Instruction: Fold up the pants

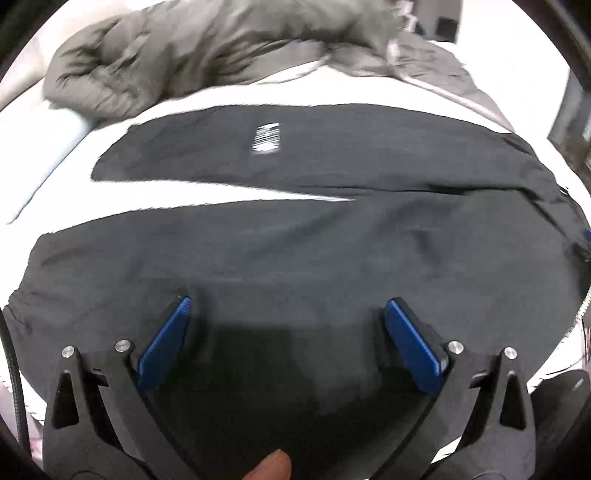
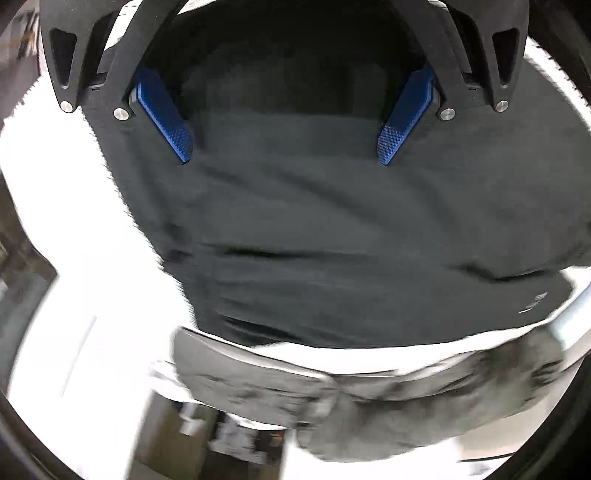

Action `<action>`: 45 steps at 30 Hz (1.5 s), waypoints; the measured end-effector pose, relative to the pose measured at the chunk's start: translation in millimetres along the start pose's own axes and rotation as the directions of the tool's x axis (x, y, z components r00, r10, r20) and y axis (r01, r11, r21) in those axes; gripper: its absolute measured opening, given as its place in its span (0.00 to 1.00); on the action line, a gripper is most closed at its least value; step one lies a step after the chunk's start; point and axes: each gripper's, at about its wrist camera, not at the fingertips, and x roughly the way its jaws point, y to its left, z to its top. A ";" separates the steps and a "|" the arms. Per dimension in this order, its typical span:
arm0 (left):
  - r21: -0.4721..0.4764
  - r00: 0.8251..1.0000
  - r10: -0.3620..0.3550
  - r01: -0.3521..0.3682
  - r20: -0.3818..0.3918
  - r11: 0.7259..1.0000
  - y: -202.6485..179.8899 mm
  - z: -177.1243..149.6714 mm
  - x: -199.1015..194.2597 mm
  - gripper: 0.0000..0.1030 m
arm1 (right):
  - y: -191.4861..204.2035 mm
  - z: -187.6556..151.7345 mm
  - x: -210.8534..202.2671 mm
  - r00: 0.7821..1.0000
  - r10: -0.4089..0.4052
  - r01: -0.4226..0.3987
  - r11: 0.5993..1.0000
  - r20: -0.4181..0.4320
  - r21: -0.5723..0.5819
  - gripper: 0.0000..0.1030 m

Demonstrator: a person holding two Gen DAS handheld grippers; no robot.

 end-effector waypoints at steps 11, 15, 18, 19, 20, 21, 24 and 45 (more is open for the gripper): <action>-0.001 0.996 0.082 -0.082 0.034 0.997 44.7 -37.9 -17.1 0.99 | 51.8 -15.3 12.2 0.994 0.097 -0.104 0.980 -0.046 -0.169 0.99; -0.104 0.991 0.134 -0.130 0.032 0.986 108.4 -49.8 -26.4 1.00 | -25.6 -34.0 11.5 0.999 -0.028 0.026 0.999 -0.045 -0.039 0.99; -0.192 0.986 0.164 -0.154 0.039 0.969 142.2 -65.3 -46.0 1.00 | -61.3 -38.0 0.8 0.997 -0.067 0.069 0.996 -0.029 0.048 0.99; -0.229 0.984 0.169 -0.154 0.048 0.961 151.9 -70.4 -54.5 1.00 | -65.8 -40.1 -6.8 0.998 -0.067 0.068 0.996 -0.017 0.058 0.99; -0.261 0.985 0.164 -0.144 0.054 0.954 160.7 -74.8 -60.9 1.00 | -64.9 -37.6 -12.6 0.999 -0.053 0.053 0.996 -0.008 0.075 0.99; -0.306 0.985 0.159 -0.133 0.061 0.943 170.4 -80.4 -68.2 1.00 | -67.8 -39.3 -21.3 1.000 -0.030 0.029 0.995 0.001 0.100 0.99; -0.455 0.988 0.125 -0.069 0.093 0.888 199.6 -100.4 -84.9 0.97 | -82.3 -43.8 -47.1 0.998 0.019 -0.033 0.977 0.068 0.210 0.99; -0.658 0.954 -0.126 0.281 0.274 0.698 238.9 -89.9 -49.5 0.47 | -139.0 -86.6 -55.6 0.976 0.145 -0.207 0.836 0.160 0.508 0.97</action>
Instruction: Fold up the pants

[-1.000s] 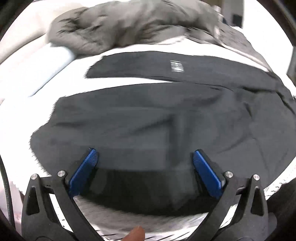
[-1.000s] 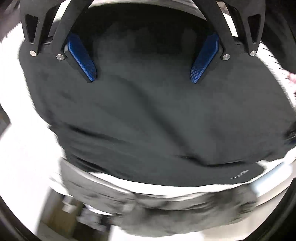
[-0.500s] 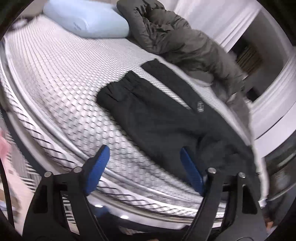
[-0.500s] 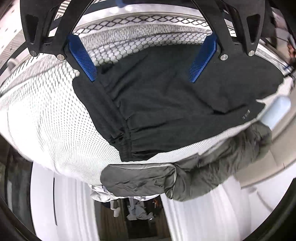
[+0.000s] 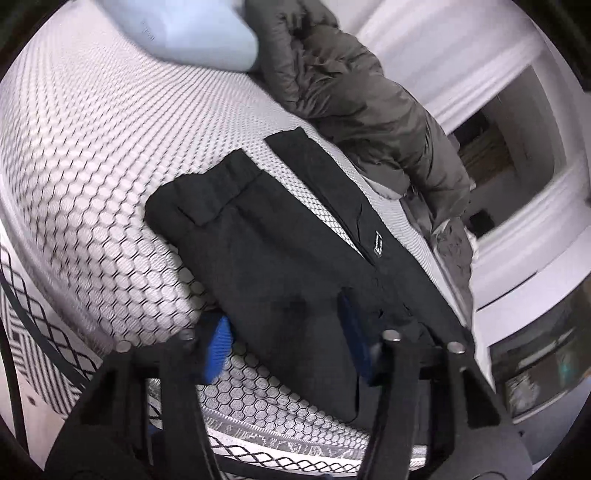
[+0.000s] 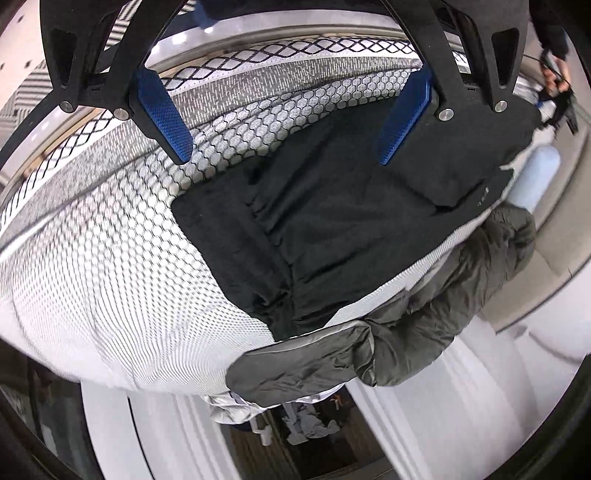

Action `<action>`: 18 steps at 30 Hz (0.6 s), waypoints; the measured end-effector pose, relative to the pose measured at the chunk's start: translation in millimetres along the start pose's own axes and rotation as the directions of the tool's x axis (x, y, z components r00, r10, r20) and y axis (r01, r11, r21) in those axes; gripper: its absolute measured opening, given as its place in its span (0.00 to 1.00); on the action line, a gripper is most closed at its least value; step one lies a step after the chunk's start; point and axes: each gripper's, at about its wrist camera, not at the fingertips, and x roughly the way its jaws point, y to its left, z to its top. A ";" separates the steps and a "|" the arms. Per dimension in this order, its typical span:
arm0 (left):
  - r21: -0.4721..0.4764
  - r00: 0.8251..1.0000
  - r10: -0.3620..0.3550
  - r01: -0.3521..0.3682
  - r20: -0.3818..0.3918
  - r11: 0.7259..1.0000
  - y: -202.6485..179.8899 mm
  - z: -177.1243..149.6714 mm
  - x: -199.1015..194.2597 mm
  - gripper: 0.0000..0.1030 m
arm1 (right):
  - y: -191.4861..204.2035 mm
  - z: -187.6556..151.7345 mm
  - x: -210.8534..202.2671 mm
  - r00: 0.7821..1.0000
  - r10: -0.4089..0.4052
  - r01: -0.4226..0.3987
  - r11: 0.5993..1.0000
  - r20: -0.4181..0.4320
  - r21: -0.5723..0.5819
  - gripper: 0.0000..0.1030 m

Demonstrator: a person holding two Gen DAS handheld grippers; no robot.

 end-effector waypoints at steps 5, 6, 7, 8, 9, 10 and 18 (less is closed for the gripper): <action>-0.011 0.999 -0.015 0.014 -0.051 1.000 -0.1 2.5 23.0 0.47 | -12.7 5.2 14.0 0.992 0.123 -0.122 0.989 0.002 0.081 0.91; -0.025 0.998 -0.010 0.009 -0.061 1.000 2.3 3.4 29.7 0.47 | -17.9 7.5 22.3 0.985 0.171 -0.170 0.978 -0.005 0.118 0.88; -0.036 0.998 -0.003 0.001 -0.055 0.999 3.3 4.3 34.2 0.47 | -23.7 8.7 27.8 0.984 0.180 -0.176 0.973 -0.016 0.148 0.82; -0.035 0.999 -0.005 0.003 -0.044 0.999 2.1 5.9 36.5 0.47 | -31.7 10.7 35.5 0.983 0.180 -0.173 0.965 -0.020 0.198 0.78; -0.034 0.999 0.001 -0.003 -0.034 0.999 0.8 7.2 38.4 0.42 | -39.1 12.1 41.3 0.978 0.209 -0.200 0.949 -0.010 0.242 0.76; -0.033 1.000 0.017 -0.018 -0.026 0.999 -1.4 8.7 40.0 0.32 | -42.5 13.0 43.8 0.975 0.224 -0.217 0.940 0.003 0.263 0.69; 0.004 0.999 0.034 -0.034 0.036 0.999 -13.4 12.6 27.3 0.00 | -40.5 20.6 29.1 0.977 0.198 -0.210 0.941 0.074 0.265 0.13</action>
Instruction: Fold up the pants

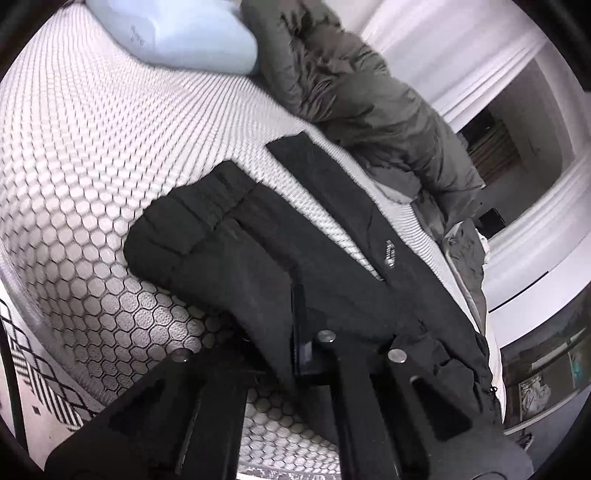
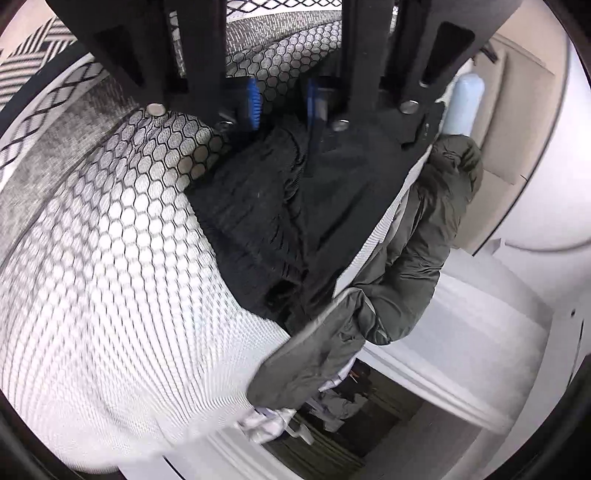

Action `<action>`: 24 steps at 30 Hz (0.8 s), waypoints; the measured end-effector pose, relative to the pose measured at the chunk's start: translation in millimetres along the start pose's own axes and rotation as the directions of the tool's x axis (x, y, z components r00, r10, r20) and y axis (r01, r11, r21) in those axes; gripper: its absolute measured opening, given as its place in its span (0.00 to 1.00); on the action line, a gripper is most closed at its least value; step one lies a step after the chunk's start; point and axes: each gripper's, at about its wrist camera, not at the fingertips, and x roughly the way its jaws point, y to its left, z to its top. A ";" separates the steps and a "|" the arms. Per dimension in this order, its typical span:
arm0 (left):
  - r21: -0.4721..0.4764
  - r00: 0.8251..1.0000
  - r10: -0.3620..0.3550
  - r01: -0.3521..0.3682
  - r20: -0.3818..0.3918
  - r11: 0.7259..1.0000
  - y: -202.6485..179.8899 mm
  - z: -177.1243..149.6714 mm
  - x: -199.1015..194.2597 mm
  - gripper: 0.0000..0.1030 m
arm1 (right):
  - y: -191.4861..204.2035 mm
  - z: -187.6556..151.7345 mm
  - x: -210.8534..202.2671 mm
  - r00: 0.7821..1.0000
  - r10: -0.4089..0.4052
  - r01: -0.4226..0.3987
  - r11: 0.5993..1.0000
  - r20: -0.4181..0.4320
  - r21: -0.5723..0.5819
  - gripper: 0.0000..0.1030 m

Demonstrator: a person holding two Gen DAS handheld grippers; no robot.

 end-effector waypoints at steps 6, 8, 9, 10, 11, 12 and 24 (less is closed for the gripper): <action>0.078 0.999 -0.002 0.000 0.033 0.997 -22.5 17.9 -16.2 0.00 | 25.8 4.2 -16.2 0.998 -0.010 0.014 0.997 0.058 -0.077 0.13; 0.098 0.999 0.004 -0.008 0.041 0.995 -33.3 27.5 -16.8 0.00 | 32.7 9.4 -18.0 0.997 -0.003 0.009 0.997 0.078 -0.081 0.13; 0.102 0.999 0.003 -0.008 0.045 0.995 -36.9 31.0 -18.0 0.00 | 34.8 11.9 -18.8 0.996 0.002 0.005 0.997 0.085 -0.080 0.13; 0.105 0.999 -0.003 -0.002 0.050 0.994 -42.1 35.7 -19.0 0.00 | 37.8 14.6 -19.3 0.996 0.004 0.003 0.997 0.093 -0.078 0.13; 0.113 0.999 -0.006 0.000 0.054 0.994 -47.6 40.3 -20.1 0.00 | 40.5 16.8 -20.5 0.995 0.006 0.002 0.997 0.103 -0.079 0.13; 0.119 0.998 -0.010 0.003 0.058 0.993 -51.5 43.4 -22.0 0.00 | 41.4 18.3 -22.5 0.994 0.009 0.000 0.997 0.109 -0.079 0.13; 0.198 0.996 -0.047 0.031 0.077 0.980 -82.2 59.1 -37.1 0.00 | 58.2 26.2 -47.8 0.984 0.012 0.013 0.990 0.177 -0.138 0.13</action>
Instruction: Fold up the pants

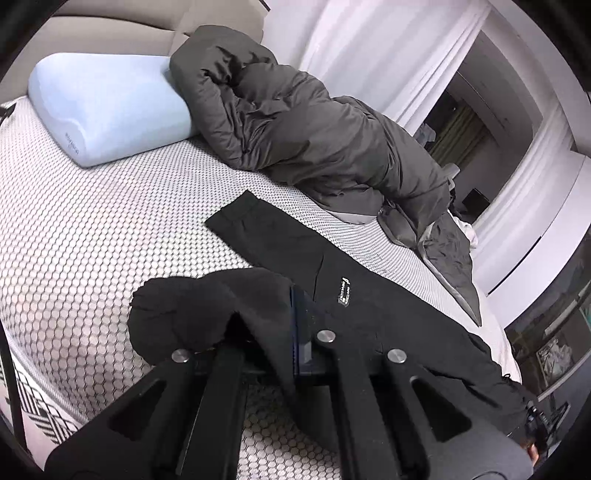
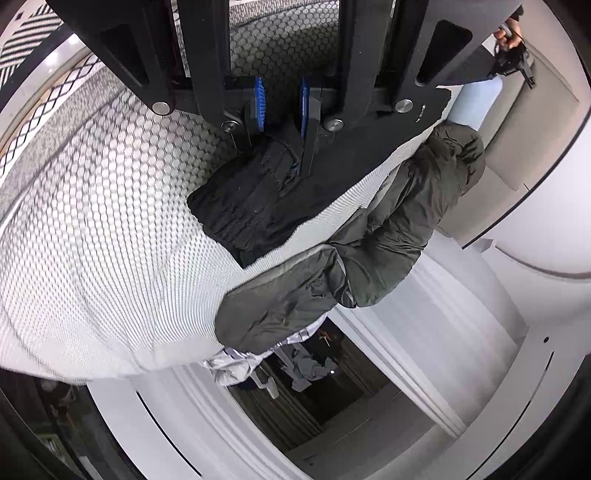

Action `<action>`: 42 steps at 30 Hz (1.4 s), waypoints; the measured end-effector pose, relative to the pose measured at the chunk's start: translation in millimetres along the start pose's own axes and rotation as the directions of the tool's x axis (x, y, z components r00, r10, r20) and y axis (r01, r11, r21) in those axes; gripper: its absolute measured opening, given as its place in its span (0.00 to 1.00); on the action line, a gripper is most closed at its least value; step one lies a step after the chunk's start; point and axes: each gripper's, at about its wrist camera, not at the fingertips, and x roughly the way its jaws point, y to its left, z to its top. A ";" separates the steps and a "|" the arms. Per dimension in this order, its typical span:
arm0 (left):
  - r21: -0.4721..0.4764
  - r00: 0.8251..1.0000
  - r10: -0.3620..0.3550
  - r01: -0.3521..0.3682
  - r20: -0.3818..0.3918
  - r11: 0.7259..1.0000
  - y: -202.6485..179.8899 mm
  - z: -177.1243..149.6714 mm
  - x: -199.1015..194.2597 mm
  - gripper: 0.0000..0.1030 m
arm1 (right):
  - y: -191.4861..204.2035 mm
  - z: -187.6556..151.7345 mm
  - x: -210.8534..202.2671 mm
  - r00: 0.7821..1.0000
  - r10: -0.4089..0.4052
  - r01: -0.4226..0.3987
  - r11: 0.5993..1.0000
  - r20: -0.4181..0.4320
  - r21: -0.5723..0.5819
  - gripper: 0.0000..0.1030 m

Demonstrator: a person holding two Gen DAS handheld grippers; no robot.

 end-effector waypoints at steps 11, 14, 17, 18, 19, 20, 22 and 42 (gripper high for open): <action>0.000 0.998 0.032 -0.032 -0.045 0.999 -36.6 86.0 108.2 0.00 | 62.8 92.2 91.0 0.990 -0.115 0.122 0.988 0.078 -0.097 0.13; 0.035 0.992 0.093 -0.091 -0.081 0.995 -49.4 111.2 165.7 0.00 | 71.6 122.2 148.2 0.986 -0.162 0.167 0.979 0.046 -0.118 0.13; 0.069 0.978 0.153 -0.145 -0.141 0.987 -53.2 128.1 225.8 0.00 | 77.1 142.9 210.1 0.978 -0.209 0.206 0.966 -0.004 -0.155 0.13; 0.075 0.972 0.180 -0.170 -0.153 0.983 -51.6 130.8 242.1 0.01 | 76.6 146.7 227.7 0.975 -0.219 0.212 0.963 -0.023 -0.164 0.13; 0.084 0.965 0.203 -0.191 -0.165 0.978 -49.7 131.2 254.6 0.09 | 74.7 152.9 254.8 0.969 -0.233 0.217 0.960 -0.079 -0.175 0.15; 0.089 0.960 0.218 -0.205 -0.175 0.975 -47.0 131.4 265.5 0.14 | 72.2 155.4 272.1 0.962 -0.245 0.222 0.959 -0.118 -0.176 0.16; 0.088 0.953 0.227 -0.213 -0.199 0.973 -37.7 129.1 283.0 0.48 | 66.1 157.1 302.7 0.937 -0.301 0.265 0.943 -0.175 -0.202 0.34; -0.062 0.953 -0.051 0.034 -0.300 0.998 -44.4 38.4 227.7 0.79 | 101.1 49.7 223.9 0.975 -0.098 0.072 0.989 -0.201 -0.131 0.86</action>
